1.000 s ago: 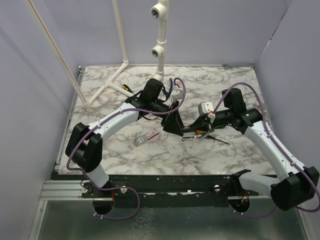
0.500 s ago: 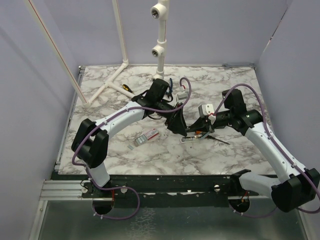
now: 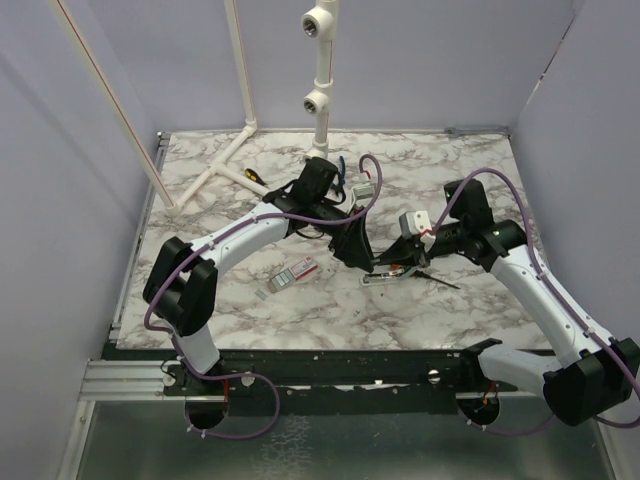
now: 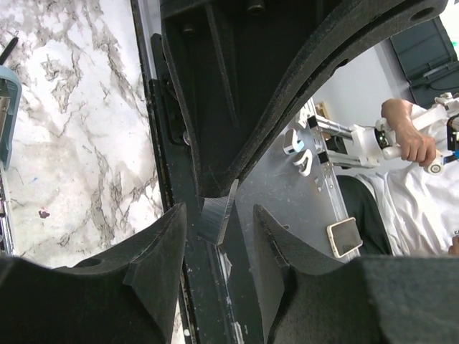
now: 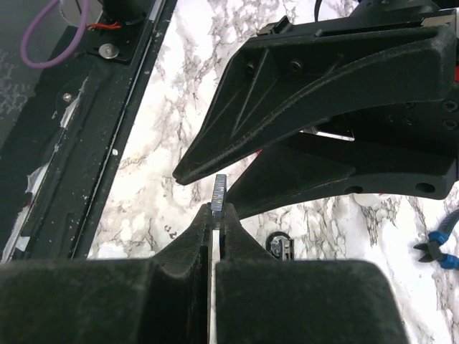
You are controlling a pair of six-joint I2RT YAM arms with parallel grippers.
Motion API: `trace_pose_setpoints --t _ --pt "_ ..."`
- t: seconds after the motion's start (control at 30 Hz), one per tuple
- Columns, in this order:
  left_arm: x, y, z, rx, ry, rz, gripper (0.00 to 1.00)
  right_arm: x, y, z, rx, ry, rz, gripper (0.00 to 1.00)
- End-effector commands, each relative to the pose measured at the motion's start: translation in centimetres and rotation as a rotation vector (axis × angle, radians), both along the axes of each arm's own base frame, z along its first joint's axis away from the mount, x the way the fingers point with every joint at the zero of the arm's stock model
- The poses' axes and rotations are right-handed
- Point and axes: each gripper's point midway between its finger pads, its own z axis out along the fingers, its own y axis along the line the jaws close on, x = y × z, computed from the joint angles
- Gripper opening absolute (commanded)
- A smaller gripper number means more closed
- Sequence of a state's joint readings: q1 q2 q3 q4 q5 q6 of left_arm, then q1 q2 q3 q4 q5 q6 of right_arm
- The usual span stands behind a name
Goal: Load the staples into the stapler
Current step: Pick up the staple from the center of the board.
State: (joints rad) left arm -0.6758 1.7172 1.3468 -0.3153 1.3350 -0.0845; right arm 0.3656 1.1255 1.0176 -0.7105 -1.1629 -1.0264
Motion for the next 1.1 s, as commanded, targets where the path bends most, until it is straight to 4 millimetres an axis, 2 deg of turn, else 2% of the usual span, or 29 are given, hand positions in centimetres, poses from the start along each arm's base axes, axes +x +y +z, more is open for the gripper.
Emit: trace_pose_setpoints --t 0.0,0.23,0.7,0.83,1.07 --pt "-0.3 0.0 0.9 -0.047 -0.012 -0.044 0.43 -1.4 0.1 0.2 0.020 0.031 0.046 0.01" --pt "-0.3 0.3 1.1 -0.056 -0.012 -0.048 0.44 -1.4 0.0 -0.2 0.008 0.028 0.044 0.01" --pt "-0.6 0.8 0.6 -0.052 0.021 -0.059 0.41 -1.5 -0.1 0.7 0.028 -0.037 0.035 0.02" --pt "-1.0 1.1 0.8 -0.042 0.042 -0.059 0.50 -1.3 -0.1 0.6 0.035 -0.082 0.041 0.03" --pt "-1.3 1.3 1.3 -0.049 0.041 -0.060 0.51 -1.0 0.1 1.0 0.066 -0.127 0.040 0.04"
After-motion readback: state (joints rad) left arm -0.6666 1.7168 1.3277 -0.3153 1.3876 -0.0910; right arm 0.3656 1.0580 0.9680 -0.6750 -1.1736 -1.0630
